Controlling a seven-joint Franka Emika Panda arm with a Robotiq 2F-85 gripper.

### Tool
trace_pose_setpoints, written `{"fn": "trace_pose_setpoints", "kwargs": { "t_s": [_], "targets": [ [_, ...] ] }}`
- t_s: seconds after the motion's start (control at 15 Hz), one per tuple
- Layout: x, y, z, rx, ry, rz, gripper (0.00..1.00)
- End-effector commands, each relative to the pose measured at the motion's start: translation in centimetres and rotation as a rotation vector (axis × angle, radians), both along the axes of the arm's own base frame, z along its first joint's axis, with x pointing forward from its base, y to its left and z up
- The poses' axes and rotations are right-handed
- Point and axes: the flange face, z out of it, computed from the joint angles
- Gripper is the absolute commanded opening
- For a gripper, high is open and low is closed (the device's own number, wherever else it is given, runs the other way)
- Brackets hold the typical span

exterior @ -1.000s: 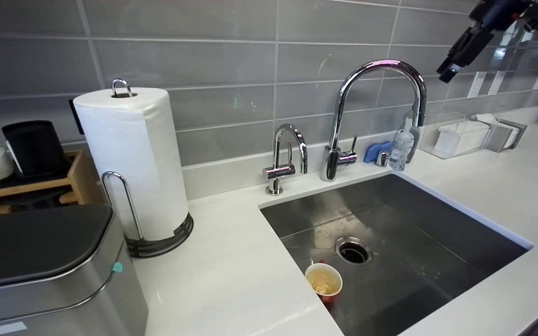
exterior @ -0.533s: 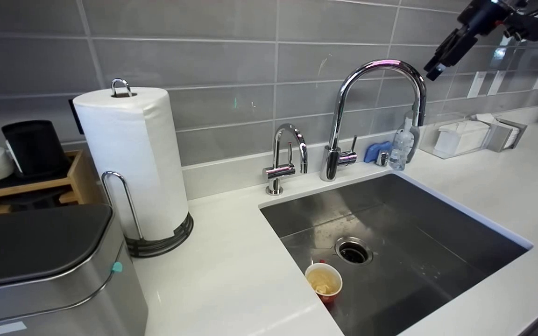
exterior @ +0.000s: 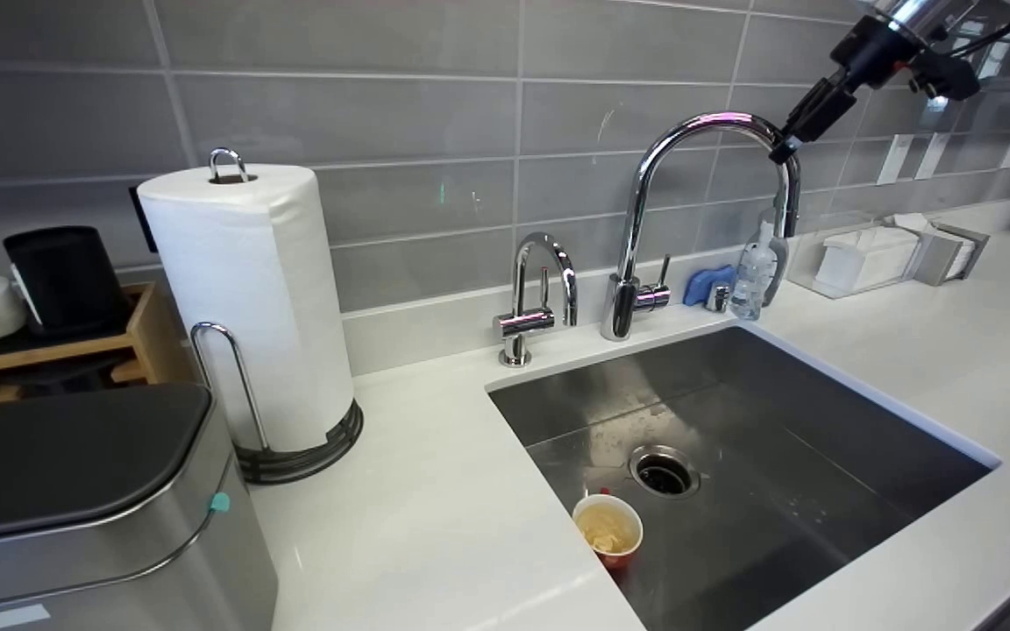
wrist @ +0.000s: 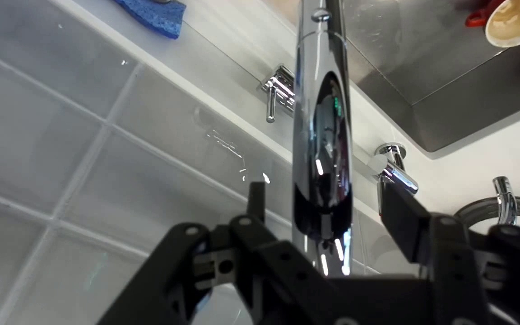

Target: Push the faucet on the right to the center of the sink.

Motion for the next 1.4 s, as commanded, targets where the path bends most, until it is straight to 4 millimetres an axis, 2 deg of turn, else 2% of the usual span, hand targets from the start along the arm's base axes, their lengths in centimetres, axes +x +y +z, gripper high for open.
{"fn": "trace_pose_setpoints", "kwargs": {
  "t_s": [0.0,0.2,0.4,0.47,0.53,0.73,0.8,0.93,1.33],
  "targets": [
    [0.5,0.5,0.1,0.050,0.039,-0.038,0.44],
    [0.1,1.6,1.1,0.060,0.076,-0.114,0.36],
    [-0.6,3.5,1.6,0.086,0.141,-0.207,0.52],
    [-0.8,4.4,1.6,0.096,0.162,-0.236,0.41],
    [-0.9,5.3,1.5,0.110,0.186,-0.258,0.43],
    [-0.9,8.6,1.1,0.168,0.241,-0.349,0.45],
    [-0.8,9.7,0.9,0.188,0.251,-0.381,0.42],
    [-0.6,12.2,0.5,0.217,0.265,-0.448,0.41],
    [-0.3,18.9,-0.8,0.261,0.271,-0.638,0.46]
  ]
}}
